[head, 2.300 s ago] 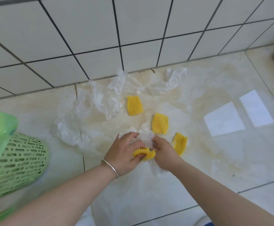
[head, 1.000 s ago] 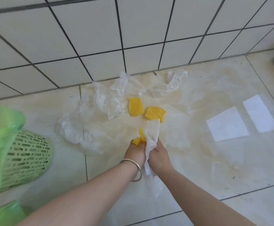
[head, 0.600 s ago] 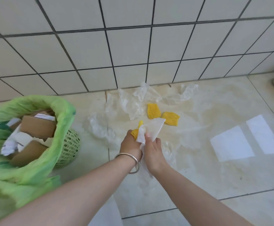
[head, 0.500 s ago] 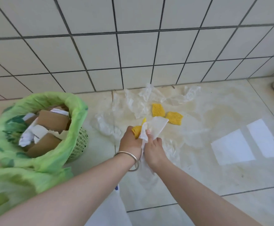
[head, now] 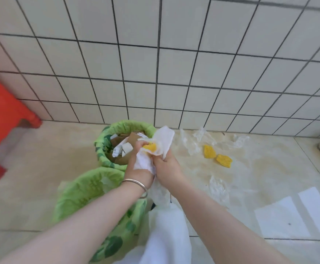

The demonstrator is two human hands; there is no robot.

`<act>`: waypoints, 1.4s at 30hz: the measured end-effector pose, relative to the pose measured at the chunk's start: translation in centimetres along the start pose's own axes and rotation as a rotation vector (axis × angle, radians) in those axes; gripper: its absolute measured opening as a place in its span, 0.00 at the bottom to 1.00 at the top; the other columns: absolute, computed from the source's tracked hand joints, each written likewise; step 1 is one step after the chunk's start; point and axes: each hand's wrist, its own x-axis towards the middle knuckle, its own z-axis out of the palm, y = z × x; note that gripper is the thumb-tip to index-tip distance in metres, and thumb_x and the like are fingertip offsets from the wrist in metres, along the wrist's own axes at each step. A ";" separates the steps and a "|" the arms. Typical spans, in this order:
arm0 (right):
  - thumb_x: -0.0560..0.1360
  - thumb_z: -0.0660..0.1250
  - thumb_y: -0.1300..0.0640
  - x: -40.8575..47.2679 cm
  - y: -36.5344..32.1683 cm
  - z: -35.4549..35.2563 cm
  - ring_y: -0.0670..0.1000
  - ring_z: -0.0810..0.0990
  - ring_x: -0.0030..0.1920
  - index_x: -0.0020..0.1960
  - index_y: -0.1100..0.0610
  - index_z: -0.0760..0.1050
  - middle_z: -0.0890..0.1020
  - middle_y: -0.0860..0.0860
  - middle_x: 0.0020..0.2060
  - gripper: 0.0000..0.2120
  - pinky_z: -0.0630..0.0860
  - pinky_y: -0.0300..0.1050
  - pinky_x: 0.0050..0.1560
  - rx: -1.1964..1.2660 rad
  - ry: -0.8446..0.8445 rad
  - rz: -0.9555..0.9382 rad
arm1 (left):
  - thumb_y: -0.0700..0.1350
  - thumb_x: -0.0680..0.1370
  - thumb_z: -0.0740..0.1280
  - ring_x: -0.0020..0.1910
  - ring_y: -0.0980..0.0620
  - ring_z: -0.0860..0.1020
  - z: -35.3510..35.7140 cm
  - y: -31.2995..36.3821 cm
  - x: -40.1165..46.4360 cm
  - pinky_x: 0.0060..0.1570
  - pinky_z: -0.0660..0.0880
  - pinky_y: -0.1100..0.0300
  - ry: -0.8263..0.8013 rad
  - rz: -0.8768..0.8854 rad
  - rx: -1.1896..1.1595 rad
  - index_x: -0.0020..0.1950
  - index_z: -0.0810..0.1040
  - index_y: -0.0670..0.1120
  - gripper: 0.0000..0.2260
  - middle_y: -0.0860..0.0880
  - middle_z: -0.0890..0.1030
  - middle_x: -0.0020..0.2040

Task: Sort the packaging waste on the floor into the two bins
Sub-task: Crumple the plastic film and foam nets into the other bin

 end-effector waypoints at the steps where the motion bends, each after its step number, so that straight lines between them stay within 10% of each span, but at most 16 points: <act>1: 0.79 0.59 0.58 -0.5 -0.8 1.1 0.41 0.76 0.49 0.59 0.45 0.69 0.77 0.40 0.47 0.12 0.73 0.28 0.47 0.015 -0.021 -0.001 | 0.35 0.80 0.53 0.62 0.36 0.73 -0.3 -1.5 0.1 0.70 0.58 0.46 0.127 0.069 -0.142 0.37 0.70 0.38 0.13 0.32 0.62 0.30; 2: 0.78 0.60 0.57 -0.8 -1.4 2.3 0.43 0.77 0.49 0.57 0.47 0.69 0.78 0.42 0.46 0.10 0.75 0.33 0.50 0.025 -0.041 0.014 | 0.34 0.78 0.56 0.56 0.37 0.76 -1.0 -2.6 -0.4 0.70 0.60 0.53 0.216 0.137 -0.276 0.52 0.78 0.49 0.15 0.23 0.70 0.38; 5: 0.74 0.61 0.54 -1.0 -2.1 5.7 0.54 0.80 0.52 0.60 0.50 0.71 0.81 0.50 0.48 0.14 0.77 0.53 0.56 -0.011 -0.114 0.133 | 0.40 0.71 0.62 0.59 0.49 0.74 -2.9 -6.1 -1.7 0.61 0.69 0.71 0.232 0.305 -0.578 0.68 0.70 0.47 0.25 0.40 0.74 0.64; 9: 0.78 0.57 0.59 -1.0 -1.1 9.7 0.56 0.78 0.55 0.65 0.55 0.69 0.78 0.57 0.58 0.17 0.77 0.48 0.53 -0.167 -0.277 0.222 | 0.37 0.67 0.67 0.61 0.62 0.71 -2.7 -12.3 -2.5 0.63 0.69 0.70 0.096 0.280 -0.482 0.69 0.59 0.63 0.37 0.47 0.62 0.68; 12: 0.80 0.52 0.64 -1.1 0.6 12.4 0.50 0.70 0.52 0.70 0.59 0.63 0.73 0.57 0.60 0.19 0.71 0.41 0.44 -0.270 -0.398 0.259 | 0.39 0.68 0.70 0.60 0.51 0.75 -1.0 -15.8 -2.1 0.59 0.66 0.70 0.109 0.125 -0.277 0.72 0.56 0.60 0.38 0.46 0.55 0.71; 24: 0.82 0.48 0.58 1.1 7.0 15.8 0.59 0.73 0.63 0.67 0.65 0.68 0.73 0.62 0.64 0.19 0.70 0.45 0.60 -0.655 -0.520 0.456 | 0.46 0.76 0.61 0.52 0.40 0.77 3.2 -19.8 3.0 0.52 0.75 0.53 -0.016 -0.145 -0.016 0.59 0.70 0.47 0.12 0.41 0.74 0.56; 34: 0.76 0.56 0.64 0.2 9.9 15.6 0.58 0.70 0.66 0.71 0.60 0.62 0.61 0.59 0.70 0.23 0.68 0.47 0.66 -0.900 -0.554 0.338 | 0.52 0.81 0.55 0.73 0.39 0.61 6.9 -22.3 6.1 0.72 0.59 0.49 -0.124 -0.438 0.025 0.74 0.61 0.48 0.22 0.40 0.60 0.75; 42: 0.75 0.61 0.64 -1.1 8.3 14.1 0.57 0.74 0.62 0.70 0.57 0.62 0.68 0.55 0.66 0.24 0.72 0.47 0.57 -0.856 -0.354 0.206 | 0.52 0.70 0.70 0.71 0.40 0.62 3.3 -19.3 2.6 0.64 0.69 0.49 -0.135 -0.317 0.270 0.76 0.41 0.58 0.45 0.45 0.44 0.76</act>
